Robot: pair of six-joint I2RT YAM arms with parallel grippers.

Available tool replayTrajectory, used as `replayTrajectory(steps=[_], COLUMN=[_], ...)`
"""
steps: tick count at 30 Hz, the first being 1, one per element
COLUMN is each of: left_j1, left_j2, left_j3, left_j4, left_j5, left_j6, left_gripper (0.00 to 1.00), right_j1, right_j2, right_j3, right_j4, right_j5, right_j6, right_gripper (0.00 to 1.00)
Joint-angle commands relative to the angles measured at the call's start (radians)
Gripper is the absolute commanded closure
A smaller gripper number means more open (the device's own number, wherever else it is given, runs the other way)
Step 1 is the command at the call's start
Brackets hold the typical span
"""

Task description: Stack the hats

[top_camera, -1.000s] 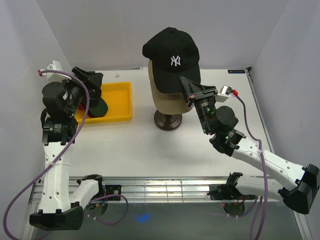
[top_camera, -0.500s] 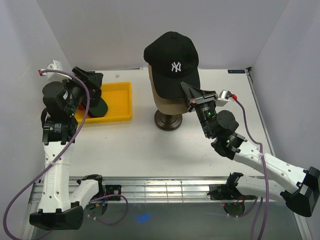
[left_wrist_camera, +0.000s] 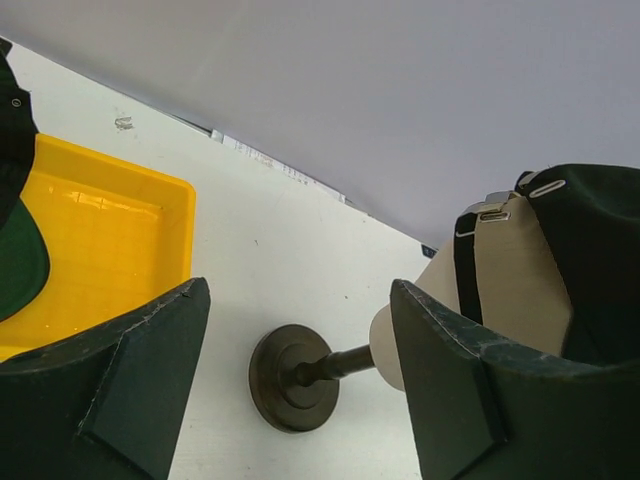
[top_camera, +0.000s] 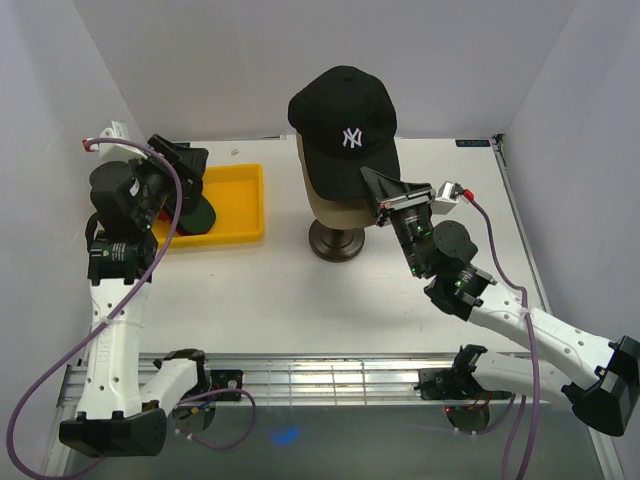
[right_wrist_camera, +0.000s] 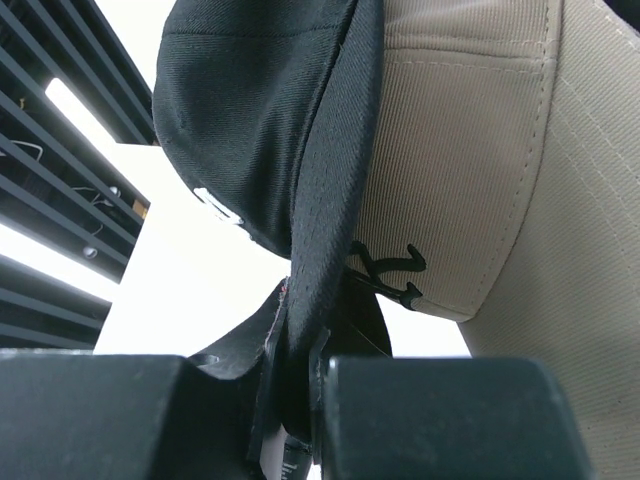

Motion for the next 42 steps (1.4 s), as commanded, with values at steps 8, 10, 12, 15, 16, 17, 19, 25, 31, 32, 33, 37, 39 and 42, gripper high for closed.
replayTrajectory(steps=[8, 10, 12, 15, 16, 17, 19, 25, 31, 32, 33, 37, 39, 42], left_j1=[0.000, 0.000, 0.000, 0.000, 0.000, 0.000, 0.000, 0.001, 0.001, 0.000, 0.000, 0.000, 0.000, 0.000], left_j2=[0.000, 0.002, 0.005, 0.005, 0.005, 0.005, 0.005, 0.008, 0.008, 0.006, 0.006, 0.005, 0.003, 0.003], left_j3=[-0.016, -0.018, -0.018, -0.019, -0.019, -0.019, -0.021, -0.024, -0.025, -0.024, -0.024, -0.022, -0.019, -0.018], left_j4=[0.014, 0.014, 0.014, 0.013, 0.013, 0.013, 0.009, 0.009, 0.008, 0.006, 0.006, 0.002, 0.002, 0.000], left_j5=[0.017, 0.022, 0.025, 0.026, 0.026, 0.025, 0.025, 0.026, 0.023, 0.023, 0.022, 0.016, 0.014, 0.009], left_j6=[0.010, 0.009, 0.009, 0.009, 0.009, 0.009, 0.010, 0.010, 0.012, 0.015, 0.016, 0.018, 0.018, 0.016], left_gripper=[0.20, 0.22, 0.23, 0.25, 0.25, 0.26, 0.27, 0.28, 0.29, 0.29, 0.29, 0.30, 0.30, 0.30], right_j1=[-0.025, -0.025, -0.026, -0.030, -0.033, -0.034, -0.040, -0.063, -0.094, -0.103, -0.106, -0.138, -0.161, -0.186], right_j2=[0.036, 0.036, 0.037, 0.036, 0.036, 0.034, 0.033, 0.027, 0.005, 0.002, 0.000, -0.029, -0.038, -0.055], right_j3=[0.046, 0.043, 0.037, 0.017, 0.010, -0.007, -0.023, -0.081, -0.153, -0.161, -0.165, -0.202, -0.208, -0.219], right_j4=[-0.284, -0.301, -0.310, -0.321, -0.322, -0.321, -0.322, -0.327, -0.321, -0.318, -0.316, -0.295, -0.295, -0.298], right_j5=[0.079, 0.082, 0.081, 0.078, 0.073, 0.072, 0.061, 0.030, -0.016, -0.023, -0.033, -0.095, -0.134, -0.175], right_j6=[-0.157, -0.164, -0.162, -0.144, -0.135, -0.128, -0.108, -0.038, 0.049, 0.063, 0.074, 0.128, 0.154, 0.197], right_gripper=[0.92, 0.92, 0.92, 0.92, 0.92, 0.92, 0.92, 0.92, 0.92, 0.92, 0.92, 0.92, 0.92, 0.92])
